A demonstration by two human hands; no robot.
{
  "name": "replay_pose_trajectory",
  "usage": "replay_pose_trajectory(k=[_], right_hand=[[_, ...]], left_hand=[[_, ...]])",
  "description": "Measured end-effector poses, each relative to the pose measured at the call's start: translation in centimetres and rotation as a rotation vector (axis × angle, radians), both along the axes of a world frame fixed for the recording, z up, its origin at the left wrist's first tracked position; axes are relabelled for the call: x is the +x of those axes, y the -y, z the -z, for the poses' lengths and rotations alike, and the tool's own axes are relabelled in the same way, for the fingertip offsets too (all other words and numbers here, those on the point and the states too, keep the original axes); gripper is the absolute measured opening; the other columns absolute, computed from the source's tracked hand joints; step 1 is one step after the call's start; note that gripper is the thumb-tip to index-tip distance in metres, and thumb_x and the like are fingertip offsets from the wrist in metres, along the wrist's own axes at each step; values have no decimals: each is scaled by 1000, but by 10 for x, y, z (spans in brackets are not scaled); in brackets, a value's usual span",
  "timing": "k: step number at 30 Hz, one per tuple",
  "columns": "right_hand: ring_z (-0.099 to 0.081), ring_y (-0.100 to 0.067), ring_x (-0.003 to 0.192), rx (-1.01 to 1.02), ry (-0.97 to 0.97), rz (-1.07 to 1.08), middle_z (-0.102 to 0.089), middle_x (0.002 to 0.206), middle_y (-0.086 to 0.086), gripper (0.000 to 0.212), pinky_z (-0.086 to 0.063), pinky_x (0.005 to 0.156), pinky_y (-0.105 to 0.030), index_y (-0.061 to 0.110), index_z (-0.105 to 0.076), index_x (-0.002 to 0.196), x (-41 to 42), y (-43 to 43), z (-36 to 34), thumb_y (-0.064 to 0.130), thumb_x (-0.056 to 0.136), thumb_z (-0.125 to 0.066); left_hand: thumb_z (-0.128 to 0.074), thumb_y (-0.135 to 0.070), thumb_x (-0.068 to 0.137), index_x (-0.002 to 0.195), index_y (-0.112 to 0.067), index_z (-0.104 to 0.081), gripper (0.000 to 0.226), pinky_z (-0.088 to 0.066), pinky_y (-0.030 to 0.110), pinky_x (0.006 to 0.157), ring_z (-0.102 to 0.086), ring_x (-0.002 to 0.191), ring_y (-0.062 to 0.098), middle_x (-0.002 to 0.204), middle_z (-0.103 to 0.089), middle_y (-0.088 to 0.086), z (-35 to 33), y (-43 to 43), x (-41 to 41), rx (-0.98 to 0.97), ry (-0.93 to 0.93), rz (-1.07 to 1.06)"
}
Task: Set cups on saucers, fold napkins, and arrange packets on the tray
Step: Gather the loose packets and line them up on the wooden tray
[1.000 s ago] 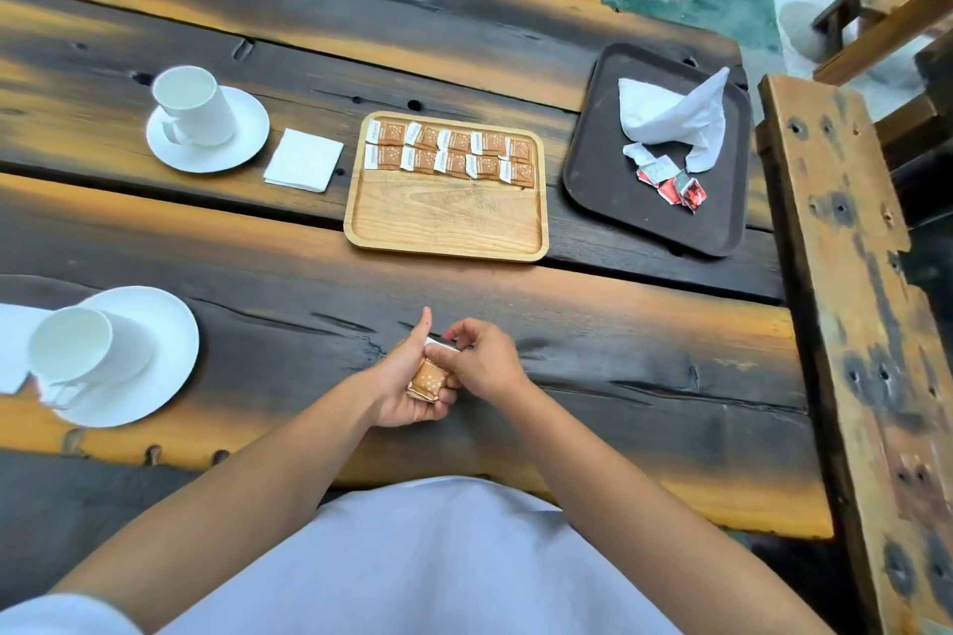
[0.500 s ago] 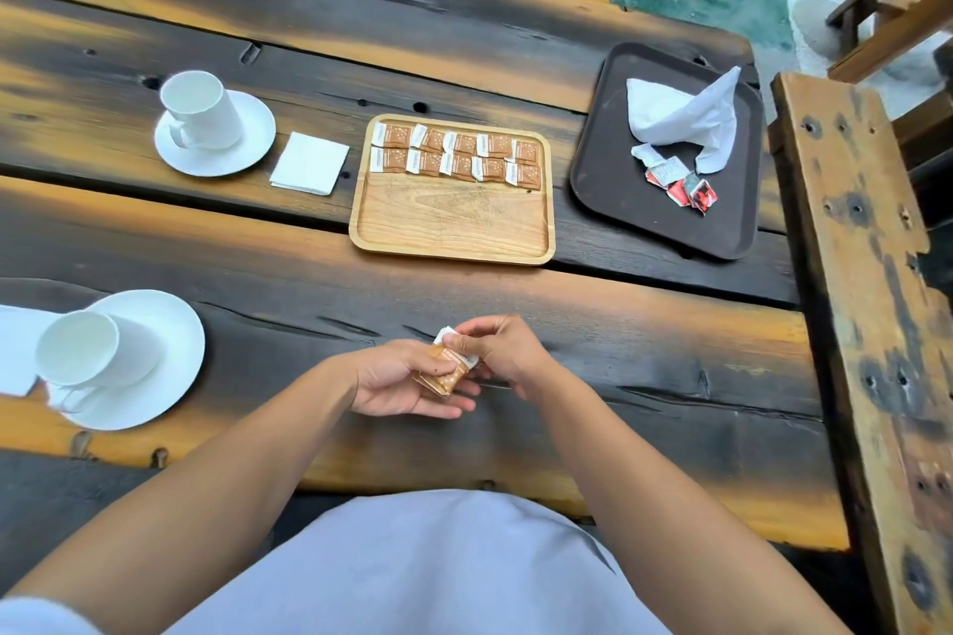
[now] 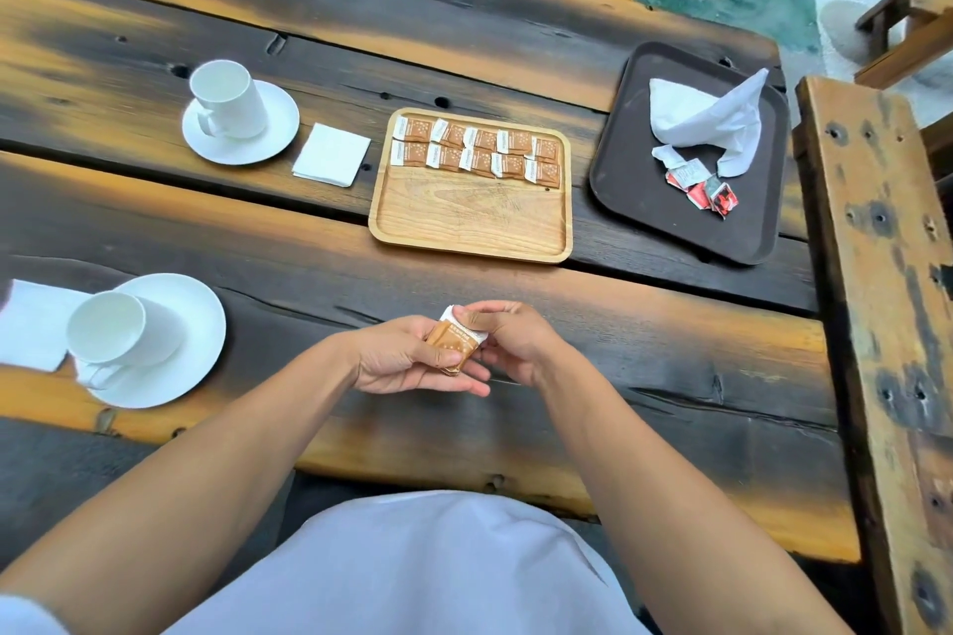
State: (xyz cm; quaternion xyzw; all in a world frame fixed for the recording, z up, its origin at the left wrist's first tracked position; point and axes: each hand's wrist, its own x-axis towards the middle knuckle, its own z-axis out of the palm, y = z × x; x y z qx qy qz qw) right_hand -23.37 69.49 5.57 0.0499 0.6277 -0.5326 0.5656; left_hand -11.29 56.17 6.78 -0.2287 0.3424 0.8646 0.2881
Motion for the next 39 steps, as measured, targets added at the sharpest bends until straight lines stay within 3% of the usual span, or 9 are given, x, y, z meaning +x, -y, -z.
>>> replay_pose_trajectory(k=[6,9,12,15,18,22,28,32,39], right_hand=[[-57,-16,55,-34,-41,112,-69,84,-10,17,-46,44,-25,16,-73,91,0,22,-4,24,79,-81],[-63,-11,70,0,-103,69,-68,109,-7,50,-51,54,-22,13,-65,119,-1,37,-7,29,76,-84],[-70,-13,86,42,-191,10,-66,120,-9,55,-55,61,-20,9,-60,125,-3,54,-6,26,78,-83],[-71,-23,99,110,-185,-9,-70,117,-11,56,-59,82,-35,10,-60,125,-4,65,-6,31,78,-83],[-71,-29,90,94,-45,23,-73,113,-15,48,-58,90,-43,14,-59,125,-5,72,-7,27,83,-79],[-70,-30,87,56,-34,64,-74,111,-17,40,-56,94,-48,12,-59,126,-24,90,-10,18,88,-73],[-69,-31,91,-5,-9,107,-68,110,-22,46,-56,91,-48,-4,-53,131,-61,117,-9,0,88,-69],[-68,-26,83,47,-79,6,-69,99,-15,29,-57,84,-43,-2,-62,118,-93,130,-3,-4,88,-66],[-65,-16,66,204,-208,-92,-67,77,-4,21,-55,54,-26,5,-66,102,-138,153,17,-6,84,-70]], left_hand=[[-48,9,96,124,11,-55,29,-58,38,88,-65,108,45,119,-63,33,1,6,-6,-107,87,-232],[-53,-5,98,120,-2,-61,23,-59,39,87,-70,105,33,114,-71,20,6,10,-7,-273,96,-265],[-57,-18,99,118,-16,-63,20,-56,37,85,-70,102,22,108,-76,4,12,16,-10,-428,111,-255],[-51,-6,100,114,-14,-63,21,-51,37,86,-67,99,22,105,-72,7,9,25,-21,-380,145,-434],[-37,17,89,126,2,-56,45,-43,42,92,-57,103,34,113,-62,22,3,35,-38,-324,192,-507],[-28,16,74,108,-5,-58,51,-34,28,67,-51,79,24,102,-53,17,-6,52,-66,-198,264,-592],[-53,-17,88,100,-14,-65,17,-41,29,66,-59,73,17,86,-66,6,5,94,-88,-86,219,-588],[-57,-13,92,114,-1,-63,26,-56,38,82,-67,92,27,105,-70,19,21,117,-109,-61,224,-683],[-57,5,93,105,-4,-64,17,-61,38,81,-72,95,26,102,-74,16,53,140,-138,-270,318,-647]])
